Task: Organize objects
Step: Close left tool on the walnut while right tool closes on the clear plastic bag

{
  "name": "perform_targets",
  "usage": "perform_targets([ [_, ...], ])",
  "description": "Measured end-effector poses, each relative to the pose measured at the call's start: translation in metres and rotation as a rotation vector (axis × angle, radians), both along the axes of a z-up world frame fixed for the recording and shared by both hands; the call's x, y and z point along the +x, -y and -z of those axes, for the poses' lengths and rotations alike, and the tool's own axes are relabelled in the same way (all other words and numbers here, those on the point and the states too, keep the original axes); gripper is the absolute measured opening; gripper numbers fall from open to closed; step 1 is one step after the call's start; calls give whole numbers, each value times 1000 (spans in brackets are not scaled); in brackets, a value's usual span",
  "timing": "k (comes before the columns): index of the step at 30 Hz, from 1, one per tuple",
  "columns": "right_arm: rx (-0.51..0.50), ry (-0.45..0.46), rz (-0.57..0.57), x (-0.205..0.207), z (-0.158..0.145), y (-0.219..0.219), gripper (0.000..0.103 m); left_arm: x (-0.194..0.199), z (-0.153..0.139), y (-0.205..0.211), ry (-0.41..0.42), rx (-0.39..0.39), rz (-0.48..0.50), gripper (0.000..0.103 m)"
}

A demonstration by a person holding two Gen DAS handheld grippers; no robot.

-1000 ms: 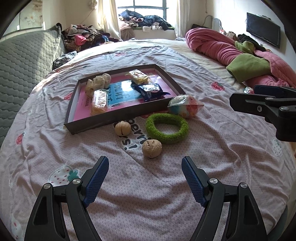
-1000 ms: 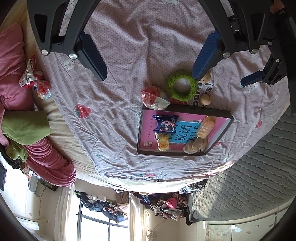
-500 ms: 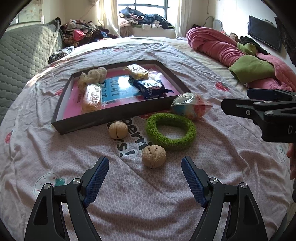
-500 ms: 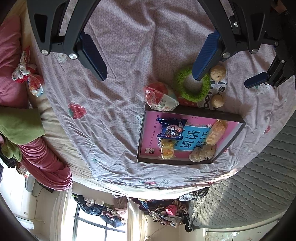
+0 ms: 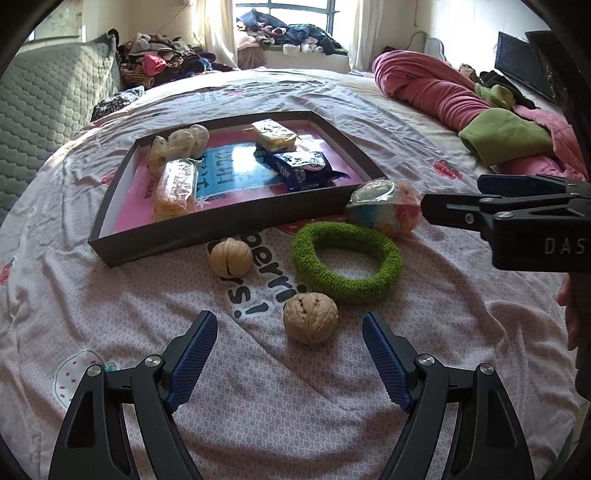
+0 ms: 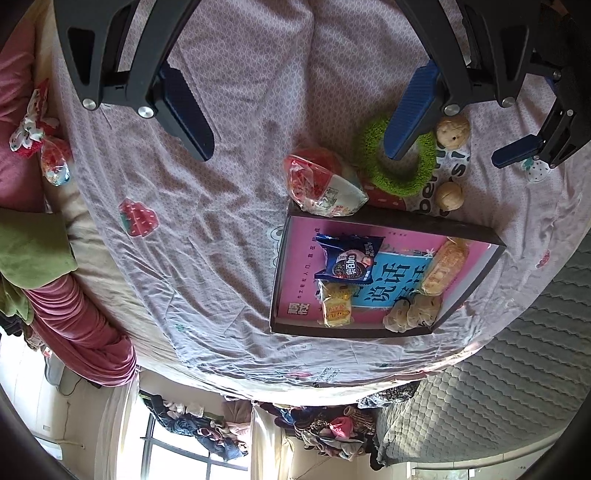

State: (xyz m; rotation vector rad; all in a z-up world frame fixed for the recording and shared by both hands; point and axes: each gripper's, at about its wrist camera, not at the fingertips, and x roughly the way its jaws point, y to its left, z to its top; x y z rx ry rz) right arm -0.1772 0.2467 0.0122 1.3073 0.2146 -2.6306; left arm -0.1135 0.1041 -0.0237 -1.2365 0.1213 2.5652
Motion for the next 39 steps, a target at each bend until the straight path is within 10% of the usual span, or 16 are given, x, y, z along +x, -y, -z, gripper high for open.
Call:
perform_targets([
  [33, 20, 68, -41, -53, 48, 17, 93, -24, 21, 4, 59, 85, 28, 69],
  [39, -19, 94, -57, -56, 53, 18, 68, -22, 21, 3, 62, 100, 55, 52],
])
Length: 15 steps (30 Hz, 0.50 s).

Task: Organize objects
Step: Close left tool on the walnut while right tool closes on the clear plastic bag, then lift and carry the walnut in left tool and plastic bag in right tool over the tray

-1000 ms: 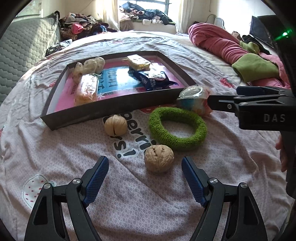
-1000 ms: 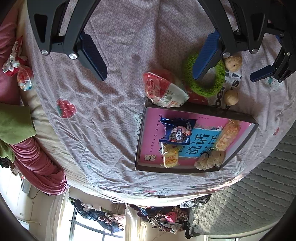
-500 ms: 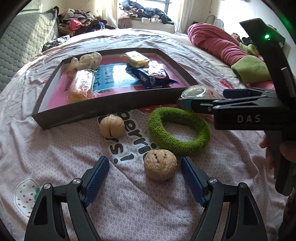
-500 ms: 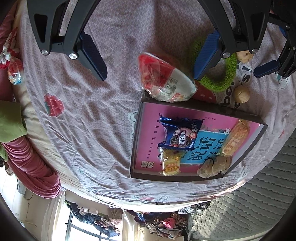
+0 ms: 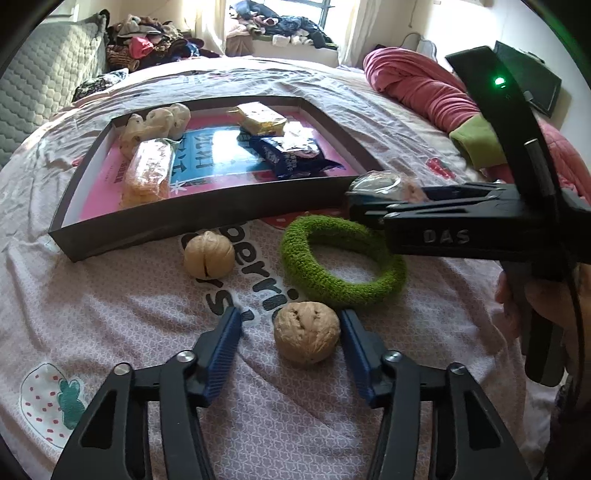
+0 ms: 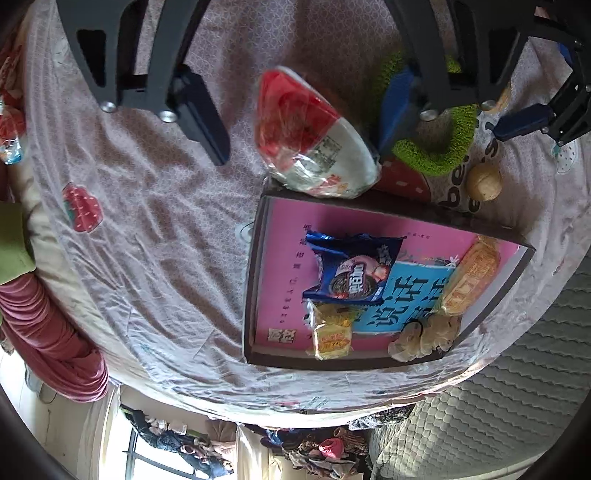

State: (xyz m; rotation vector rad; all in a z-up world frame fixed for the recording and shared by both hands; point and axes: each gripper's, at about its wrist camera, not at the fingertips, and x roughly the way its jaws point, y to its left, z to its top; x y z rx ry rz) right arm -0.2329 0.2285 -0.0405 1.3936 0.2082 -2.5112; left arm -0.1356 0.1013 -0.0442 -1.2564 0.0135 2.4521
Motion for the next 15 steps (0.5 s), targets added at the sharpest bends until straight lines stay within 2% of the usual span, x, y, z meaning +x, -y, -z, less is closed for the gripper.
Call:
perform_targets([
  [2, -3, 12, -15, 0, 2, 3, 59, 0, 1, -1, 8, 10, 10, 43],
  [5, 10, 2, -21, 1, 2, 6, 58, 0, 1, -1, 13, 22, 22, 33],
  [15, -31, -29, -32, 11, -12, -3, 57, 2, -3, -5, 5, 23, 31, 33],
])
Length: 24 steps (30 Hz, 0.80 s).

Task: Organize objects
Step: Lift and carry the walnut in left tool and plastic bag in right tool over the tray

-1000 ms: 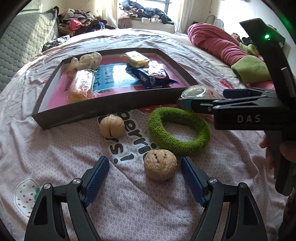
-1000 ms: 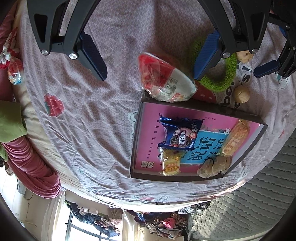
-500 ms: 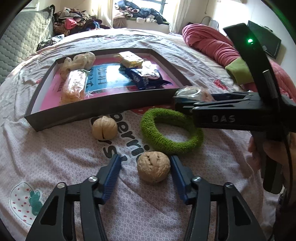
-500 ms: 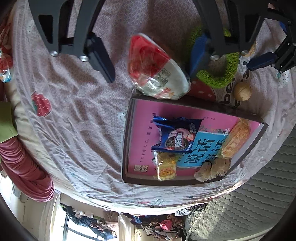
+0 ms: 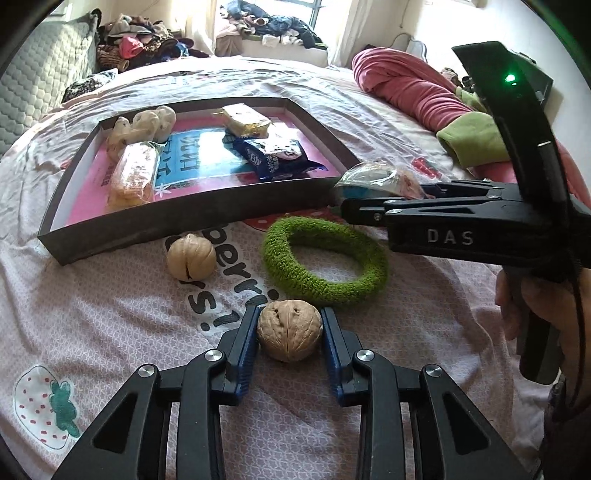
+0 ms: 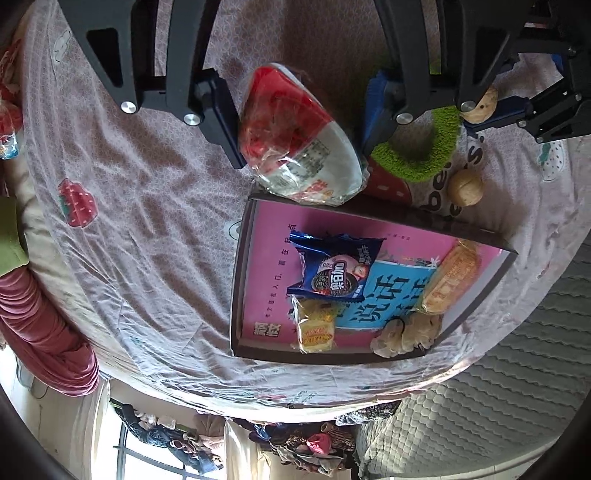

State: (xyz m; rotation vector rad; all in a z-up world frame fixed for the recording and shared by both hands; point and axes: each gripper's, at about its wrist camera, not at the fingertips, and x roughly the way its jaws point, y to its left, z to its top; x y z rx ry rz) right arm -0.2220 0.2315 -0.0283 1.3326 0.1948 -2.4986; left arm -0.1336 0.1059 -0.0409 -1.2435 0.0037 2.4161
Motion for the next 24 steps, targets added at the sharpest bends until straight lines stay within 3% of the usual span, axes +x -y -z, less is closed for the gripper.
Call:
perform_targets([
  [12, -13, -22, -12, 26, -21, 0, 57, 10, -20, 8, -34, 0, -39, 33],
  [24, -18, -80, -46, 67, -61, 21, 57, 30, -62, 31, -92, -6, -135, 33],
])
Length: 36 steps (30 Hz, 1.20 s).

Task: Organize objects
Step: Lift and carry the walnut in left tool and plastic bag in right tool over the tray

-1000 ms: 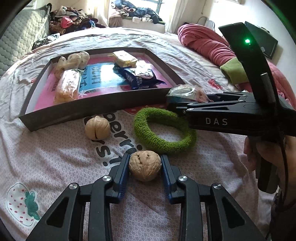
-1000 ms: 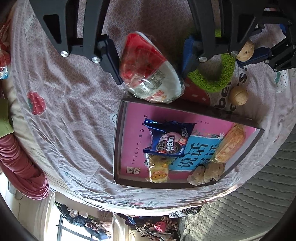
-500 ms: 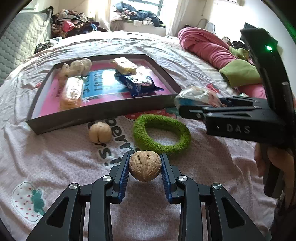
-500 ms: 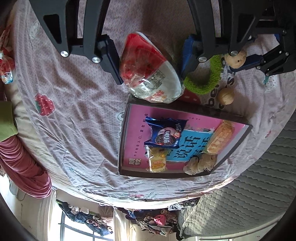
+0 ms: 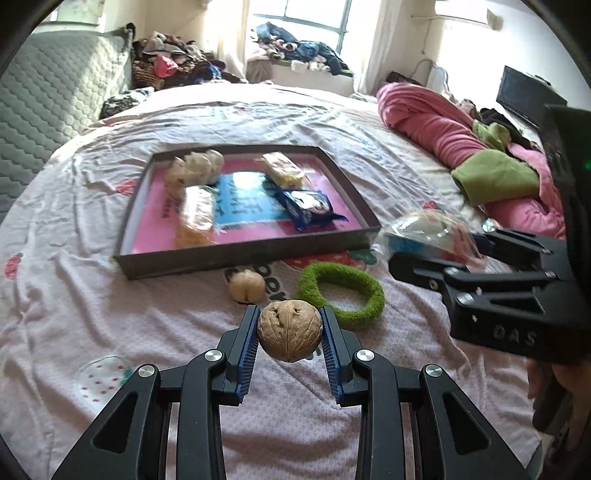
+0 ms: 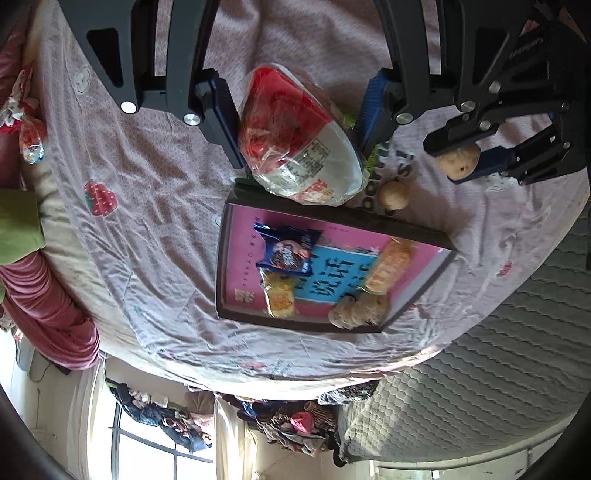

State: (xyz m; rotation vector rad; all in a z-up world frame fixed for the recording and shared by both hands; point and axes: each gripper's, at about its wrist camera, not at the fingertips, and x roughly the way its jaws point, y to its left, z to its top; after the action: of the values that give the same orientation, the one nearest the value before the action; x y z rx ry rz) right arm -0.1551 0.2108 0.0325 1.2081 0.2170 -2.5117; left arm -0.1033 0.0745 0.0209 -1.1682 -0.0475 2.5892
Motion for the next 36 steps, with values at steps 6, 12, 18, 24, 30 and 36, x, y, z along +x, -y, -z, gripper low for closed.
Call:
perform_targets([
  [6, -5, -36, -13, 19, -22, 10, 57, 11, -22, 15, -25, 1, -52, 33],
  [12, -15, -79, -26, 40, -44, 21, 57, 22, -43, 28, -56, 4, -96, 33],
  [18, -15, -121, -38, 59, -64, 30, 57, 33, -63, 35, -76, 18, -123, 33],
  [24, -21, -149, -48, 73, -79, 35, 57, 44, -82, 35, -109, 10, -134, 33],
  [30, -23, -181, -55, 85, -92, 35, 57, 52, -95, 37, -130, 5, -147, 33],
  [36, -32, -212, -46, 91, -108, 29, 57, 52, -106, 39, -146, -6, -159, 33],
])
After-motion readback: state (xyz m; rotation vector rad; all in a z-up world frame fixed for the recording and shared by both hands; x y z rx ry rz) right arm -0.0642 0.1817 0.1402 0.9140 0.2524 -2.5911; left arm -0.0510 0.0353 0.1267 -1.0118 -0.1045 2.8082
